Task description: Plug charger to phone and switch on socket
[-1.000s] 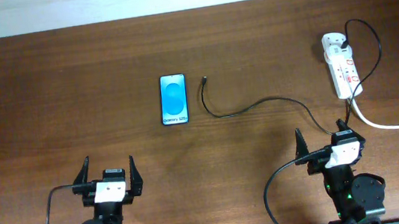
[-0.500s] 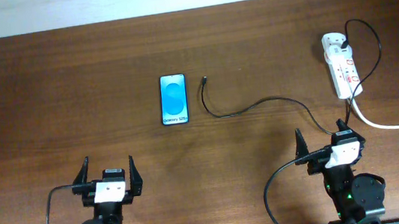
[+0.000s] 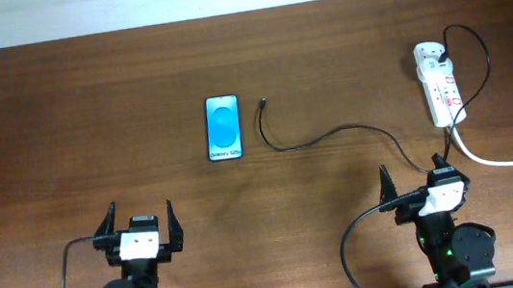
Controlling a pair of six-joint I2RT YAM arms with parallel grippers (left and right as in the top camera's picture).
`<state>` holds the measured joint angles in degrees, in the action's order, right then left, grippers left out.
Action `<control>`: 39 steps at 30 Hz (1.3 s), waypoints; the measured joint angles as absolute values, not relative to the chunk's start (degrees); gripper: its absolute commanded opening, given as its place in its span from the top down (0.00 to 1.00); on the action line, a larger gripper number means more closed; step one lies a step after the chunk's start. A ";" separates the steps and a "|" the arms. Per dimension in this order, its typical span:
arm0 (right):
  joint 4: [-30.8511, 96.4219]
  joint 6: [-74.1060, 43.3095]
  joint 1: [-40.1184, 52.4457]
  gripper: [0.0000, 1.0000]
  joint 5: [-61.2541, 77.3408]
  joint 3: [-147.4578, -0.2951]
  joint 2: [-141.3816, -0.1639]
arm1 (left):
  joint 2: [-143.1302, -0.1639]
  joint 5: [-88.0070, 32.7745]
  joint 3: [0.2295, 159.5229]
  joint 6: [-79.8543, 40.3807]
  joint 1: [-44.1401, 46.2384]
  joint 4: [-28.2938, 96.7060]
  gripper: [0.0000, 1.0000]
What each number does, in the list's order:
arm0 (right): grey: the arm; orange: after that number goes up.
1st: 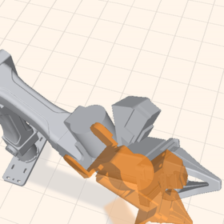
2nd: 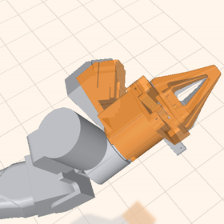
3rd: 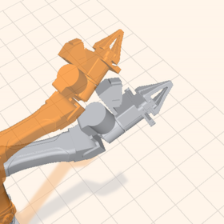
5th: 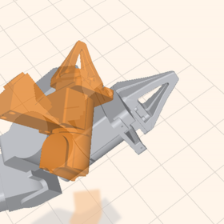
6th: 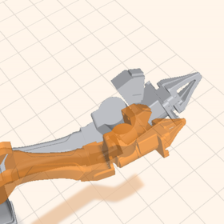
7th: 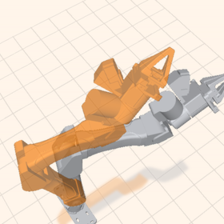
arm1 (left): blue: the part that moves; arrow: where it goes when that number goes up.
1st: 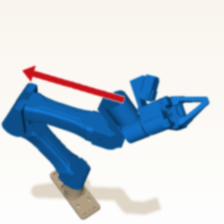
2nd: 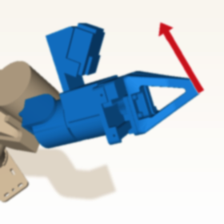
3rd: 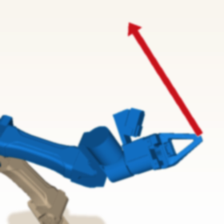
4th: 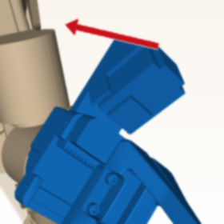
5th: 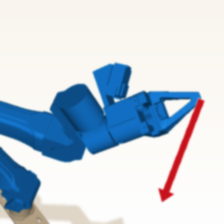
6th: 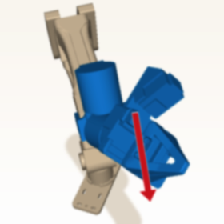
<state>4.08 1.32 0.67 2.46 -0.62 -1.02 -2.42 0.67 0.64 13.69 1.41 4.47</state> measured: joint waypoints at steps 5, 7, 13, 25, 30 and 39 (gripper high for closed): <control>4.08 -0.10 0.67 0.02 2.46 -0.62 -1.02 | -2.74 0.47 0.64 13.45 1.41 4.47 0.01; 4.08 -1.43 0.67 0.02 2.46 -0.62 -1.02 | -2.74 0.45 0.64 13.45 1.41 4.23 0.01; 3.88 -5.87 0.67 0.02 5.69 -0.64 -1.02 | -2.85 -2.17 0.64 13.28 1.41 -0.21 0.01; 15.07 -6.28 0.67 0.02 9.21 -23.94 -14.37 | -22.44 -10.61 20.67 10.39 1.34 -0.19 0.01; 21.65 -6.31 0.67 0.02 9.63 -35.97 -25.93 | -39.22 -15.25 34.70 10.22 1.30 4.32 0.01; 26.81 -6.28 0.67 0.02 15.99 -52.25 -42.98 | -70.76 -25.61 68.07 10.17 1.23 23.62 0.01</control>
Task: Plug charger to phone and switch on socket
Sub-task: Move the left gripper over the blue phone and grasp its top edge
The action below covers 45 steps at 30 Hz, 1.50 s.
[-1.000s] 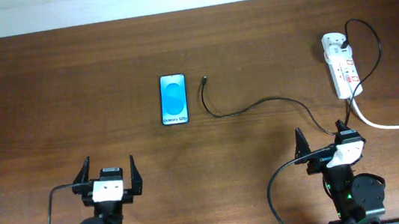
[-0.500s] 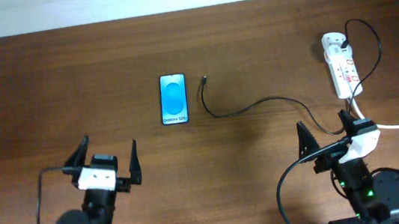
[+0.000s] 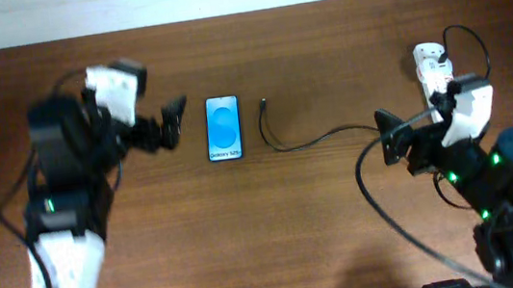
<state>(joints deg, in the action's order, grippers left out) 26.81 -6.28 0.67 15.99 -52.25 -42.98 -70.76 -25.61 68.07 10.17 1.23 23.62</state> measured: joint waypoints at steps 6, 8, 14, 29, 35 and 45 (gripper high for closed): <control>37.78 -6.24 0.64 0.02 18.96 -61.67 -53.58 | -88.64 -28.10 91.94 9.98 1.15 46.00 0.01; 41.34 -6.20 0.67 0.02 19.88 -65.10 -57.54 | -94.35 -28.18 98.76 10.00 1.15 51.48 0.01; 45.98 -6.24 0.67 0.02 21.78 -71.26 -69.49 | -101.56 -28.32 102.87 10.00 1.15 55.11 0.01; 48.86 -6.26 0.67 0.02 29.08 -71.37 -78.39 | -109.32 -9.72 104.47 -2.90 12.64 59.09 0.04; 49.74 -6.24 0.67 0.01 29.50 -71.37 -78.39 | -122.74 -3.51 118.67 -6.68 15.94 70.63 0.02; 51.16 -6.22 0.67 0.02 29.50 -71.37 -78.39 | -134.58 0.08 121.40 -16.12 19.97 70.74 0.01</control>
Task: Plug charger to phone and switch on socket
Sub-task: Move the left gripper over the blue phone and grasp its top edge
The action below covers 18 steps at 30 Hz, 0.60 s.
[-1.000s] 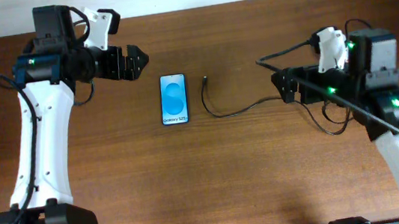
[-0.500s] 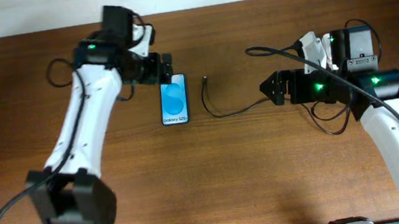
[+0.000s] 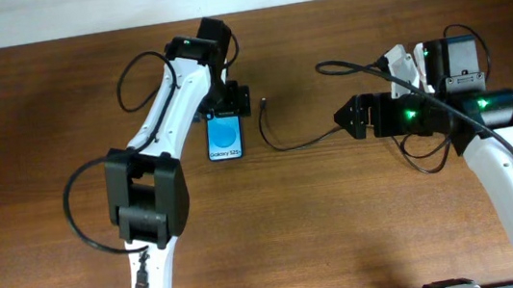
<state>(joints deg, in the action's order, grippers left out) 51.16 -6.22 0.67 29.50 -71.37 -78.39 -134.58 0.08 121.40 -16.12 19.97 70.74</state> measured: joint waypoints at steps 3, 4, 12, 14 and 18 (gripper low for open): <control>51.20 -6.24 0.67 0.02 29.50 -71.37 -78.39 | -135.57 0.32 121.40 -16.95 19.94 70.46 0.01; 51.22 -6.26 0.67 0.02 29.50 -71.37 -78.39 | -135.57 0.40 121.40 -17.02 19.92 70.37 0.01; 51.22 -6.26 0.67 0.02 29.50 -71.37 -78.39 | -137.62 0.69 121.84 -17.43 19.92 69.17 0.01; 51.22 -6.24 0.67 0.02 29.50 -71.37 -78.39 | -139.24 0.69 121.84 -17.43 19.92 69.17 0.01; 51.22 -6.26 0.67 0.02 29.50 -71.37 -78.39 | -140.09 0.69 121.84 -17.43 19.92 69.17 0.01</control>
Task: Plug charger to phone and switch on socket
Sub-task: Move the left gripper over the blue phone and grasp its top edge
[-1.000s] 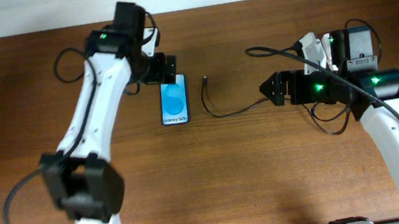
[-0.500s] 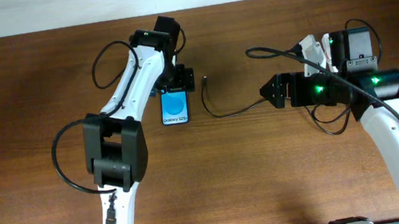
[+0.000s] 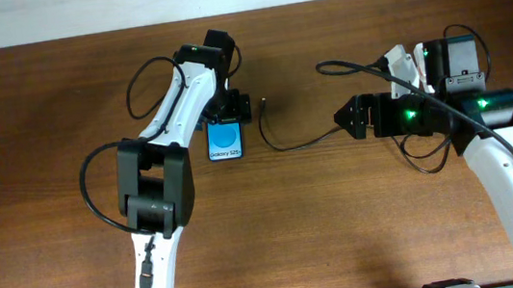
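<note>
The phone [image 3: 225, 144] lies screen-up on the brown table [image 3: 40, 110], its blue display lit. My left gripper [image 3: 232, 105] hangs over the phone's far end and covers it; its jaws cannot be made out. The black charger cable [image 3: 307, 141] runs from its free plug [image 3: 263, 103], just right of the phone, toward the right. My right gripper [image 3: 426, 59] sits at the back right where the cable leads. The power strip is hidden under that arm, and so are the gripper's jaws.
My right arm's elbow [image 3: 352, 117] juts left over the cable's middle. A black cable loop [image 3: 465, 33] shows behind the right wrist. A white mains lead leaves at the right edge. The left arm [image 3: 150, 190] crosses the table's left centre.
My left arm has shifted a little, and its gripper now covers slightly more of the phone's far end. The right arm, plug and cable have not moved.
Both arms were folded at the near edge, with phone, cable and power strip untouched. Then both were raised, the left beside the phone, the right near the strip. Later the left gripper was at the phone's far end and the right over the strip, as now.
</note>
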Controlling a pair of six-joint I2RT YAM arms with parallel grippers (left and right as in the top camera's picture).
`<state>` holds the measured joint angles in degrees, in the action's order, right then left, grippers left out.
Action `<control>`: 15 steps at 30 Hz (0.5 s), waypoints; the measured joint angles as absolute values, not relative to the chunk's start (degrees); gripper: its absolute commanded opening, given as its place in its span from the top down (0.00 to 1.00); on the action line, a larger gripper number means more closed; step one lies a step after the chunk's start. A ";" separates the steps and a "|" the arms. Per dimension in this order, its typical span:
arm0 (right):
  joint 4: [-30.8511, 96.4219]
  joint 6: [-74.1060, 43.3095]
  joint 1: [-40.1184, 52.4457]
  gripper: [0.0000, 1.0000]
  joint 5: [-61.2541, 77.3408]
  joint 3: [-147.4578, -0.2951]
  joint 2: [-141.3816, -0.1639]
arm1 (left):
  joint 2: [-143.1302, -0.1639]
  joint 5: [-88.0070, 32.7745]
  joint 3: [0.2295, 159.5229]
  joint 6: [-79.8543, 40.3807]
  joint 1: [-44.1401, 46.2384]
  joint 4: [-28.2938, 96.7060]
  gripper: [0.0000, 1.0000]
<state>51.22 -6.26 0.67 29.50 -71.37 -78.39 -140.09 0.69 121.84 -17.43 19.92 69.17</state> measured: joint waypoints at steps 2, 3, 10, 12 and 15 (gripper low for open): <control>51.22 -6.24 0.67 0.02 29.50 -71.37 -78.39 | -140.09 0.69 121.84 -17.43 19.92 69.17 0.01; 51.22 -6.26 0.67 0.02 29.50 -71.37 -78.39 | -140.14 0.69 121.84 -17.43 19.92 69.17 0.01; 51.22 -6.24 0.67 0.02 29.47 -71.37 -78.39 | -142.02 0.19 122.06 -17.58 19.92 69.21 0.01; 51.22 -6.24 0.67 0.02 29.47 -71.37 -78.39 | -142.04 0.16 122.10 -17.63 19.92 69.19 0.01; 51.22 -6.26 0.67 0.02 29.47 -71.37 -78.39 | -142.04 0.14 122.10 -17.63 19.92 69.19 0.02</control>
